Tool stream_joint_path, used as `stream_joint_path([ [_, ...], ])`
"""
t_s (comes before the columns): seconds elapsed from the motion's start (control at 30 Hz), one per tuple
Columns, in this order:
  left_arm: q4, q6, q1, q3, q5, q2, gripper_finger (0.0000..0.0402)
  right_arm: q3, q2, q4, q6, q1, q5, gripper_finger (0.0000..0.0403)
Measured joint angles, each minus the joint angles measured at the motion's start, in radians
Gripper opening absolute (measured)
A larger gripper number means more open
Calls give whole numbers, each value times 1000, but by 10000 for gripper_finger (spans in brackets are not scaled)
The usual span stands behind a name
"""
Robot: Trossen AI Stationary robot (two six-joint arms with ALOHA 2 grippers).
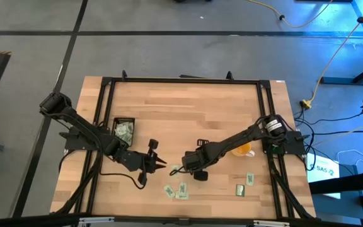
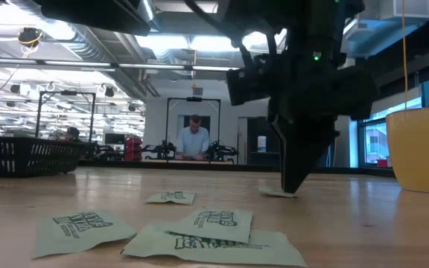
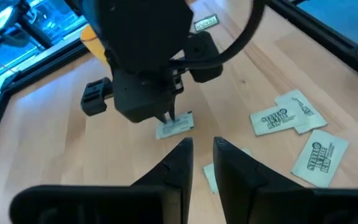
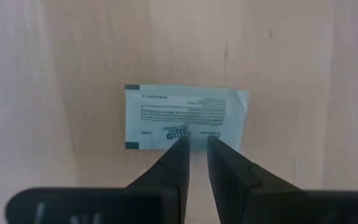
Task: Pick and place Stevia / Truvia into bins
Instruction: Put the stevia packet into the black bin
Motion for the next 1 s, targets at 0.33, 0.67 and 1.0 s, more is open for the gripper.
stream_joint_path([
  [0.33, 0, 25, 0, 0, 0, 0, 56, -86, -11, 49, -2, -27, -11, 61],
  [0.67, 0, 23, 0, 0, 0, 0, 54, -102, -11, 68, -22, -47, -13, 10],
  [1.0, -1, 23, 0, 0, 0, 0, 55, -54, -3, 42, -91, -46, -16, 4],
])
